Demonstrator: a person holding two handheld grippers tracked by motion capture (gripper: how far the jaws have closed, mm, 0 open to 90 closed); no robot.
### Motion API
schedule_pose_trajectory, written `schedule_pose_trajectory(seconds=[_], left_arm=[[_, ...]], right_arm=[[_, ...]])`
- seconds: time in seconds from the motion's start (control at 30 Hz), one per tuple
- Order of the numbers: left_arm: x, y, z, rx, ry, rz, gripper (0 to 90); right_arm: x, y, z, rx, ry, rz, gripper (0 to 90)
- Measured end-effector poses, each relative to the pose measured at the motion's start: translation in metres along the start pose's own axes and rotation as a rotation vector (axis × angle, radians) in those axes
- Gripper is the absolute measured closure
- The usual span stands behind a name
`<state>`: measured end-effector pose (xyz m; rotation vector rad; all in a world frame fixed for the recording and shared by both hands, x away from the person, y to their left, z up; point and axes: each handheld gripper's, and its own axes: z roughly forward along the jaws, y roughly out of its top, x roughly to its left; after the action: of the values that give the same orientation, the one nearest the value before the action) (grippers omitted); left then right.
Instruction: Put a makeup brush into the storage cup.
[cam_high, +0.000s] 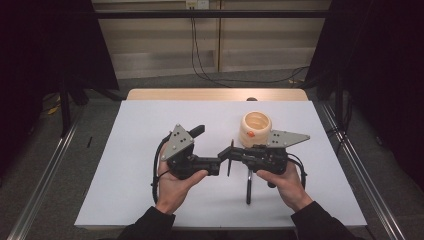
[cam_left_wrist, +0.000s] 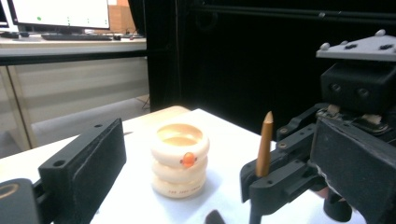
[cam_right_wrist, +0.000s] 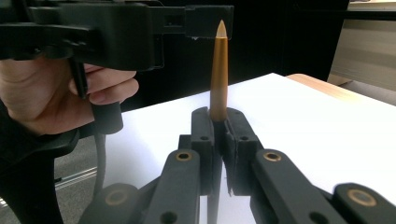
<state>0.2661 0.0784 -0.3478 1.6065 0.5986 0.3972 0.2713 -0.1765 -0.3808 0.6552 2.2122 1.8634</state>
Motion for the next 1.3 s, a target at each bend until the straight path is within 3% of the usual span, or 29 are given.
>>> schedule_pose_trajectory(seconds=[0.13, 0.3, 0.43, 0.63, 0.73, 0.8, 0.9, 1.0, 1.07, 1.2, 1.3], left_arm=[[0.005, -0.006, -0.006, 0.010, -0.005, 0.035, 0.5], [0.012, -0.019, -0.015, 0.052, 0.047, 0.062, 0.8], [0.022, -0.027, -0.022, 0.038, 0.077, -0.012, 0.0], [0.031, -0.037, -0.036, 0.036, 0.146, 0.012, 0.5], [0.035, -0.042, -0.043, 0.037, 0.123, 0.009, 2.1], [0.037, -0.044, -0.048, 0.042, 0.141, 0.025, 2.2], [0.039, -0.048, -0.056, 0.035, 0.134, 0.033, 2.3], [0.040, -0.053, -0.063, 0.050, 0.110, 0.074, 2.4], [0.041, -0.056, -0.068, 0.040, 0.112, 0.059, 2.2], [0.041, -0.066, -0.079, 0.050, 0.149, 0.079, 1.4], [0.044, -0.074, -0.088, 0.038, 0.170, 0.056, 2.0]], right_arm=[[-0.001, -0.001, 0.000, 0.007, -0.005, -0.010, 83.3], [-0.003, -0.001, -0.001, 0.007, -0.009, -0.012, 83.3], [-0.005, -0.001, -0.004, 0.001, -0.020, -0.002, 83.3], [-0.008, 0.000, -0.009, -0.014, -0.041, 0.004, 83.3], [-0.010, 0.000, -0.010, -0.019, -0.042, 0.002, 83.3], [-0.010, 0.000, -0.012, -0.018, -0.054, -0.003, 83.3], [-0.012, 0.001, -0.013, -0.021, -0.061, 0.001, 83.3], [-0.015, 0.001, -0.017, -0.028, -0.078, 0.006, 83.3], [-0.017, 0.001, -0.020, -0.033, -0.083, 0.011, 83.3], [-0.021, 0.002, -0.026, -0.049, -0.100, 0.020, 83.3], [-0.024, 0.003, -0.029, -0.048, -0.117, 0.022, 83.3]])
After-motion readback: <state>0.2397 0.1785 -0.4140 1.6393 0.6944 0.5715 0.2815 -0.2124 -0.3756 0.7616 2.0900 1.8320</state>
